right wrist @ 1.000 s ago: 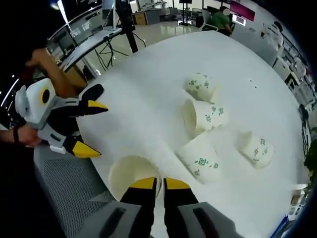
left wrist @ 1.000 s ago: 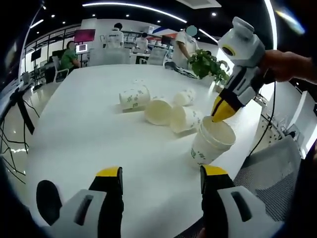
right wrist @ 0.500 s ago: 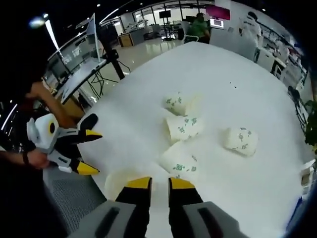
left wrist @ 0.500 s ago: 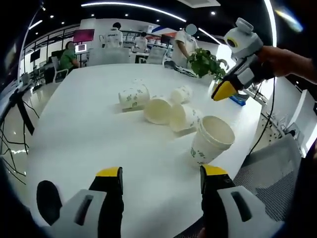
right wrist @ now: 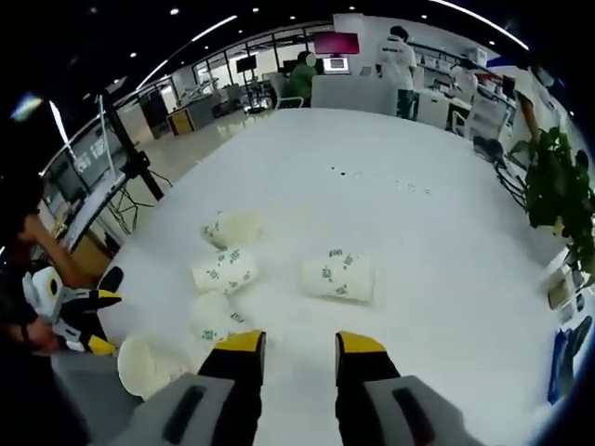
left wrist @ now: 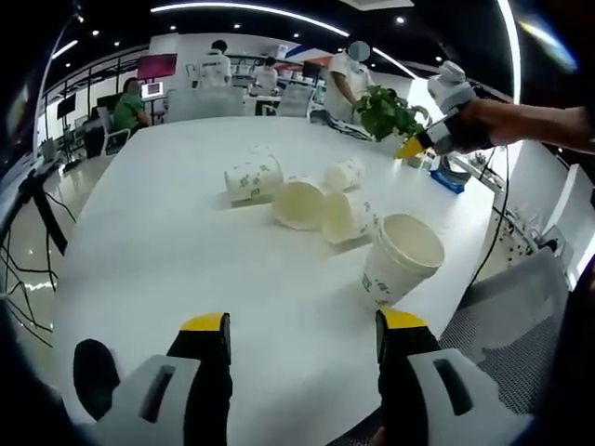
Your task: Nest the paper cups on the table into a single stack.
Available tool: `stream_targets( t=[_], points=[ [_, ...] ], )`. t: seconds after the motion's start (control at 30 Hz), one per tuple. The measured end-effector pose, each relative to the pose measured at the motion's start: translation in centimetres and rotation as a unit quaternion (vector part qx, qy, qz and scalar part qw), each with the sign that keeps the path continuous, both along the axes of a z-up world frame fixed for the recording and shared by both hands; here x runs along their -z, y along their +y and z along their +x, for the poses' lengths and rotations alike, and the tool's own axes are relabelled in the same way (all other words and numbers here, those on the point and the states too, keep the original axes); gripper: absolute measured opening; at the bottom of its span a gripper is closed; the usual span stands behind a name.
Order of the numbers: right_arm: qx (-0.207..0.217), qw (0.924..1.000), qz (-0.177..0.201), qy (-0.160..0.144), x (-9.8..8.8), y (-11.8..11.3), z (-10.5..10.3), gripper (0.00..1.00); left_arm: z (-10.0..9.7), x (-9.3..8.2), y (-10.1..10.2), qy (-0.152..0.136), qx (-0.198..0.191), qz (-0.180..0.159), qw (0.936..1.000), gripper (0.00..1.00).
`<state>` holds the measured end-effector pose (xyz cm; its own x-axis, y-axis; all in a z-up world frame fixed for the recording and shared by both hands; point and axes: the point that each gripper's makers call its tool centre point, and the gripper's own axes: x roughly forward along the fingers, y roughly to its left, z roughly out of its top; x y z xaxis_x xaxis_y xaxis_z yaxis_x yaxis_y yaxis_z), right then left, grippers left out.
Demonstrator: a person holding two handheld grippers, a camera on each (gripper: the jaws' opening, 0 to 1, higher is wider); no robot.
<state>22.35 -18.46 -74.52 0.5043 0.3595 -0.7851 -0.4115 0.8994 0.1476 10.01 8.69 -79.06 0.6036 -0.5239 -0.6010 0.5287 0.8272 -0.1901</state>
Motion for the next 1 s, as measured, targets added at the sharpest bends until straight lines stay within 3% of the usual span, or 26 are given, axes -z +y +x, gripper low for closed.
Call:
stream_targets(
  t=[0.17,0.33,0.53,0.6,0.73,0.8,0.9,1.0],
  points=[
    [0.002,1.0000,0.003,0.000,1.1,-1.1,1.2,0.36,1.3,-1.9,-0.5,-0.022,0.012,0.014,0.9996,0.62],
    [-0.003,1.0000,0.006,0.006,2.4,-1.7,1.9,0.39,4.8,-4.8,-2.2,-0.057,0.030,0.019,0.9977,0.62],
    [-0.031,0.9993,-0.013,0.014,3.3,-1.9,0.8,0.47,9.5,-6.9,-6.8,-0.081,0.085,0.014,0.9930,0.64],
    [-0.039,0.9990,-0.010,0.017,4.3,-1.9,0.6,0.50,10.6,-6.7,-8.2,-0.087,0.111,0.028,0.9896,0.64],
    [-0.055,0.9982,-0.020,0.013,4.8,-2.4,0.4,0.64,12.7,-7.5,-12.6,-0.089,0.151,0.021,0.9843,0.67],
    [-0.055,0.9983,-0.016,0.008,4.6,-2.6,-0.2,0.67,13.5,-7.4,-14.1,-0.087,0.171,0.020,0.9812,0.68],
    [-0.049,0.9988,0.002,0.010,5.4,-2.9,-0.6,0.67,14.6,-7.1,-17.1,-0.094,0.218,0.044,0.9705,0.68],
    [-0.039,0.9992,0.005,0.011,5.7,-3.1,-2.0,0.67,16.4,-6.6,-19.0,-0.085,0.230,0.041,0.9686,0.68]
  ],
)
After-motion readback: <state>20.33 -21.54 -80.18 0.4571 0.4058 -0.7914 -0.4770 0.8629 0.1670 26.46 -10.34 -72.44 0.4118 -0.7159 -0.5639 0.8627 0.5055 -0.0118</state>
